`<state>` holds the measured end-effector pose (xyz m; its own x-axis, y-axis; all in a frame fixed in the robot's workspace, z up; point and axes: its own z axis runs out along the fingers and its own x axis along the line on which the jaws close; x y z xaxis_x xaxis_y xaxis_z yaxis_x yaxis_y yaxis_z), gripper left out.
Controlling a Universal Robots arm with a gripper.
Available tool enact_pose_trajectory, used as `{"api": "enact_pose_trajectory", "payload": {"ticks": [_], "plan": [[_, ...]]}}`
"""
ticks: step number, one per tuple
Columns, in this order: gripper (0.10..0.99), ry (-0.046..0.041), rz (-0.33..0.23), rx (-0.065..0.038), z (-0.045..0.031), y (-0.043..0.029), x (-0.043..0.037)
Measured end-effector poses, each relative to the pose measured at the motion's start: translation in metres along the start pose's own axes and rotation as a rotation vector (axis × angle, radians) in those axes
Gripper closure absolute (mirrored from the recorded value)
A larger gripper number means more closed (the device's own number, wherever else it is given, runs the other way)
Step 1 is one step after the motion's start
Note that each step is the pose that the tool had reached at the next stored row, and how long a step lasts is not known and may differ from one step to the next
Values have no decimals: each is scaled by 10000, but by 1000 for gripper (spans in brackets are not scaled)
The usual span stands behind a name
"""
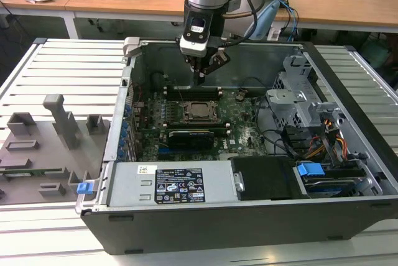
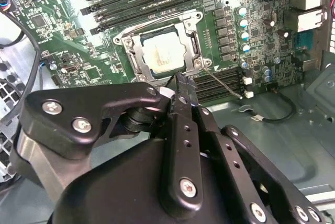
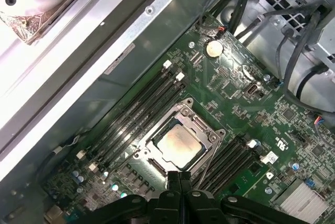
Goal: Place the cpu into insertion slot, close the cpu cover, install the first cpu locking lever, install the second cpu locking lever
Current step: 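Install the first cpu locking lever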
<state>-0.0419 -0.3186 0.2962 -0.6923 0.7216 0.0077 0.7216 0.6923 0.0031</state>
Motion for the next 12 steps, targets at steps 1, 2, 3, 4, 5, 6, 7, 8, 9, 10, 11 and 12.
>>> {"api": "enact_pose_trajectory", "payload": {"ticks": [1,2,3,4,5,6,7,8,9,10,11,12], "plan": [[980,0,-43,1,0,0,0],[980,0,-78,1,0,0,0],[980,1,-161,1,0,0,0],[980,1,-302,2,0,0,0],[980,1,-437,4,0,0,0],[980,1,-510,4,0,0,0],[980,2,-574,5,0,0,0],[980,3,-678,6,0,0,0],[980,2,-767,6,0,0,0],[980,3,-839,7,0,0,0],[980,3,-911,7,0,0,0],[980,3,-968,7,0,0,0]]}}
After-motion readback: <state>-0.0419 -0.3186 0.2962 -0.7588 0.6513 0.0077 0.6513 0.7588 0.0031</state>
